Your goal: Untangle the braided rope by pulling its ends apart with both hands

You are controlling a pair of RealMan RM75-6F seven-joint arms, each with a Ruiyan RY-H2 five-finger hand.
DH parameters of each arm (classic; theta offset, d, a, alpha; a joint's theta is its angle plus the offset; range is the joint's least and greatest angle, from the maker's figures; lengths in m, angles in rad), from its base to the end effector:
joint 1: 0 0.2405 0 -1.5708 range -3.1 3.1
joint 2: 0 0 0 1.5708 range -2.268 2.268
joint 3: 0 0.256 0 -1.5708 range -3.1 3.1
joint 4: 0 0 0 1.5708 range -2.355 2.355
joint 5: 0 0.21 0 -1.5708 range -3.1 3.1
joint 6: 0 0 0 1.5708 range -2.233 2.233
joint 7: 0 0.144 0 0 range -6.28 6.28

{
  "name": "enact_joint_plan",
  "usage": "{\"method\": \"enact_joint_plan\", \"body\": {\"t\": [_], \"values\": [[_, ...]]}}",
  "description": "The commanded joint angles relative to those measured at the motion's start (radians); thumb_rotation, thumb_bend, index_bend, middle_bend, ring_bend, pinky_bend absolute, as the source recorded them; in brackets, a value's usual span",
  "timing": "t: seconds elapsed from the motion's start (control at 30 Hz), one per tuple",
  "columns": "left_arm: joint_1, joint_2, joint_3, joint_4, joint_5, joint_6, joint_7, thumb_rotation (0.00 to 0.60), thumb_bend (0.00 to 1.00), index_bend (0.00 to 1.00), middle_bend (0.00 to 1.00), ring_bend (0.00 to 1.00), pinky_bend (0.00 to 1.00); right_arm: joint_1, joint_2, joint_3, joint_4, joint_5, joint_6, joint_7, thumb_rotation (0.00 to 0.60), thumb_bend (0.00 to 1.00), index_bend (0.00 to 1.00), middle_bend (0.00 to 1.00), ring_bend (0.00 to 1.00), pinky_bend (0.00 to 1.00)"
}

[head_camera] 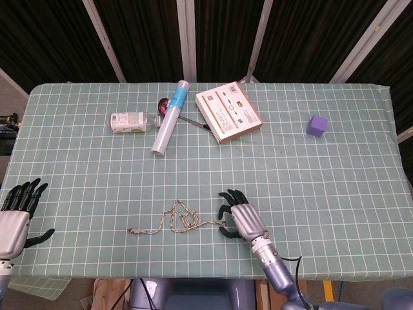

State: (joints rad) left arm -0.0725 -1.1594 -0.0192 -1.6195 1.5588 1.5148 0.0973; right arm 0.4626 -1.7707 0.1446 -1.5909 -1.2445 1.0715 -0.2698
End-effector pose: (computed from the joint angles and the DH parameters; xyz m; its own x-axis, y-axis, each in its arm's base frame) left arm -0.3010 0.1702 0.1422 0.4447 0.0055 0.8957 0.8943 -0.0575 -0.4437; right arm -0.1382 -0.2464 -0.0716 0.0905 -0.3962 0.9137 -0.9704 -0.2414 -0.0086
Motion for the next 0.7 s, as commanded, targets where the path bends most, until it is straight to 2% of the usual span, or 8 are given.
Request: {"method": "enact_joint_plan", "body": {"t": [0.03,0.7], "values": [[-0.001,0.001,0.000,-0.001,-0.003,-0.003,-0.002,0.600,0.00,0.00,0.00,0.00,0.00,0.006,-0.027,0.001,0.026,0.009,0.008,-0.006,0.600,0.34,0.54,0.16,0.00,0.00],[-0.005,0.005,0.000,-0.005,-0.011,-0.011,-0.015,0.600,0.00,0.00,0.00,0.00,0.00,0.022,-0.078,0.010,0.089,0.051,0.012,-0.018,0.600,0.36,0.56,0.16,0.00,0.00]]}}
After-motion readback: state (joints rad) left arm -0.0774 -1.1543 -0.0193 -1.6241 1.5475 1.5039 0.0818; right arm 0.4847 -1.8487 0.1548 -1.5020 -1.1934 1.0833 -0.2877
